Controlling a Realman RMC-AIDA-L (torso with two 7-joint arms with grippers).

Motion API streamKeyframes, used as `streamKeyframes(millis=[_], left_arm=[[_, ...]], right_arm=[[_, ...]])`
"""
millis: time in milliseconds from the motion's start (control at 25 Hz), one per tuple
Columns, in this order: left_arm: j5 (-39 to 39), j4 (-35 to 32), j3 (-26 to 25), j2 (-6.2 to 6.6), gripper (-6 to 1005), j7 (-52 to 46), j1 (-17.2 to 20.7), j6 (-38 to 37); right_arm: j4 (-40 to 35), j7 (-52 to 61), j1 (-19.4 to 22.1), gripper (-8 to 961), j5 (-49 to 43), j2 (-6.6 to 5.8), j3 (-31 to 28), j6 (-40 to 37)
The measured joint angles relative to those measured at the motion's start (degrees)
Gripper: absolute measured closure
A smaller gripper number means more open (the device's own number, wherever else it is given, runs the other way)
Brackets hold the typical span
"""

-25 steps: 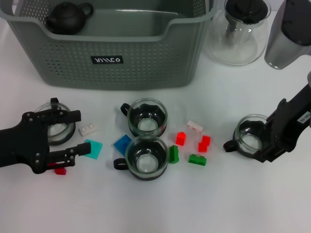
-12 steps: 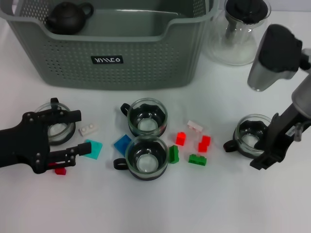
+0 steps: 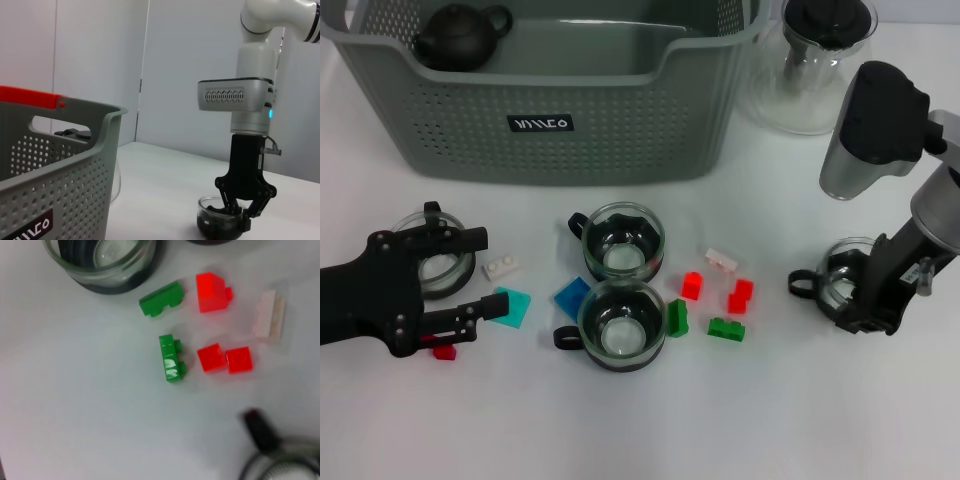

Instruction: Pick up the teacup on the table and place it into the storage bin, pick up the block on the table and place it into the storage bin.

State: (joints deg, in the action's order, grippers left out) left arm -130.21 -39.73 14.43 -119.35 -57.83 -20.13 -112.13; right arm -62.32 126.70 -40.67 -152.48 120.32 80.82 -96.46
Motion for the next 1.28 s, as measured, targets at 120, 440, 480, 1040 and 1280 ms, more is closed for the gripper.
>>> streamKeyframes(millis=[120, 440, 480, 1040, 1280], left_arm=[[0.0, 0.0, 0.0, 0.0, 258, 0.0, 0.0, 0.0], [-0.1, 0.0, -0.2, 0.0, 259, 0.0, 0.1, 0.0], [0.0, 0.0, -0.2, 0.0, 259, 0.0, 0.1, 0.0], [0.1, 1.1, -0.1, 0.01, 260, 0.1, -1.1, 0.2], [0.0, 2.3, 0.1, -0.09, 260, 0.1, -1.5, 1.4]], right_arm=[[-0.9, 0.2, -0.2, 831, 0.0, 0.0, -0.3, -0.9], [-11.4, -6.5, 0.3, 895, 11.5, -0.51, -14.4, -12.7], [-12.1, -7.6, 0.2, 895, 14.9, -0.61, -17.8, -14.3], [-6.0, -10.3, -2.2, 894, 47.8, -0.2, -24.9, 14.7], [3.6, -2.9, -14.8, 893, 37.1, -0.64, -18.0, 32.6]])
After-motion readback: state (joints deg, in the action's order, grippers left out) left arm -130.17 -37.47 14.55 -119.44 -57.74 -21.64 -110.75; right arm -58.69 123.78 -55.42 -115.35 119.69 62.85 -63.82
